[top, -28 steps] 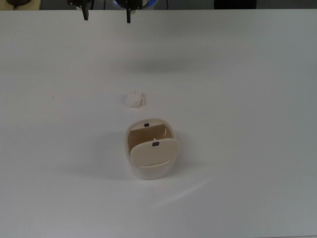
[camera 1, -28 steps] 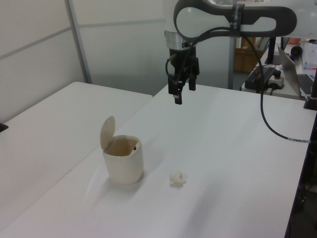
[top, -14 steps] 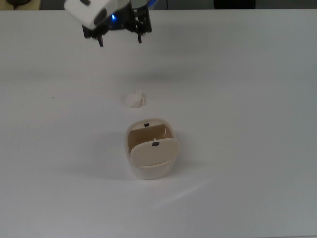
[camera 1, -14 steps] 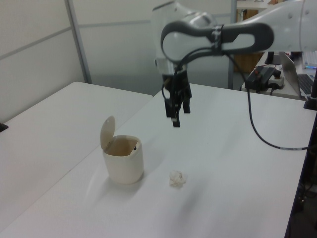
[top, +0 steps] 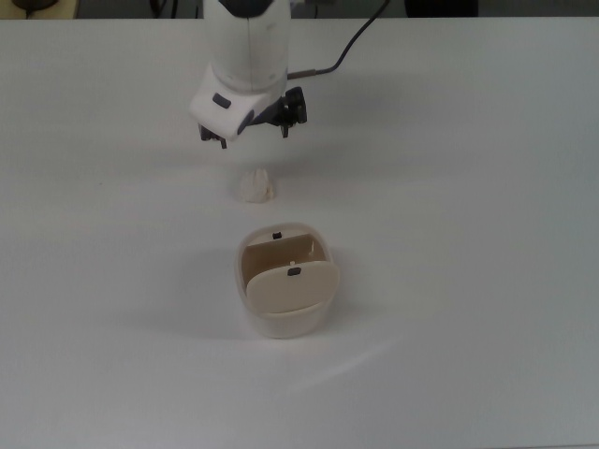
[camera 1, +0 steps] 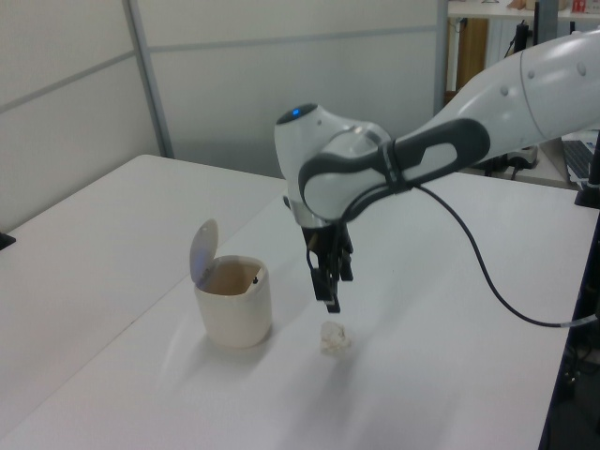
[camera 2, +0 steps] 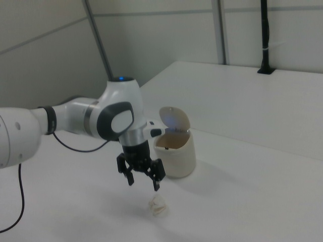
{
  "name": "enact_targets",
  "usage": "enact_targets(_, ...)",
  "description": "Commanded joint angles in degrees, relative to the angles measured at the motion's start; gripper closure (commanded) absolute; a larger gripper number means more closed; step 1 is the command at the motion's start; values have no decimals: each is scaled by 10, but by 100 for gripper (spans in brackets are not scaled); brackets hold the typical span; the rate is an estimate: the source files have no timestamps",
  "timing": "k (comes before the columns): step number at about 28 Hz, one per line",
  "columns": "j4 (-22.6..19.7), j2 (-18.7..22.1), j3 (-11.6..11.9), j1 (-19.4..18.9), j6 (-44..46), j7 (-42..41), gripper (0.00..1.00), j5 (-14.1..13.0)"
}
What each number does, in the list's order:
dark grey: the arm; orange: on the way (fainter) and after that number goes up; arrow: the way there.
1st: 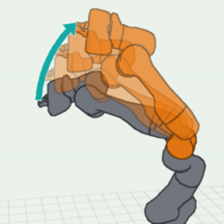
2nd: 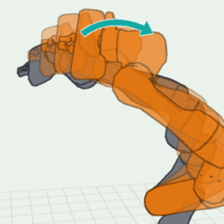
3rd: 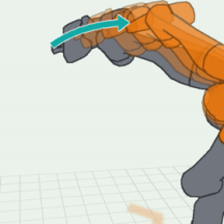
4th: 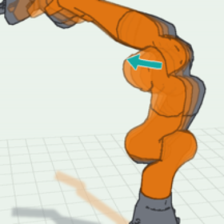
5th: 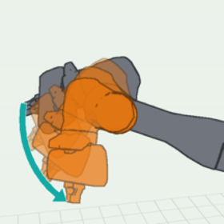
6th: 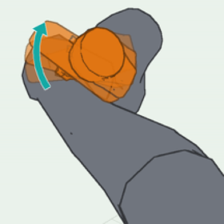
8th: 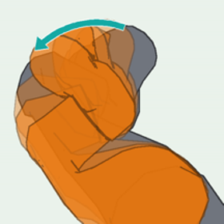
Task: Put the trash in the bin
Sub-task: 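Close the gripper on the tissue ball and lift it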
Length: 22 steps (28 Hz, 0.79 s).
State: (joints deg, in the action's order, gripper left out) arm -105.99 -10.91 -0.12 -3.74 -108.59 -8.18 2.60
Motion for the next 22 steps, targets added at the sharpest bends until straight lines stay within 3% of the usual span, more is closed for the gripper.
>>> enact_targets(1,-21,-21,2,-2,-43,-10,0,21)
enact_targets(8,-21,-57,3,-1,-74,-8,0,47)
enact_targets(19,-19,-89,2,-2,-112,-10,37,72)
enact_targets(22,-19,-92,2,-2,-124,-10,43,72)
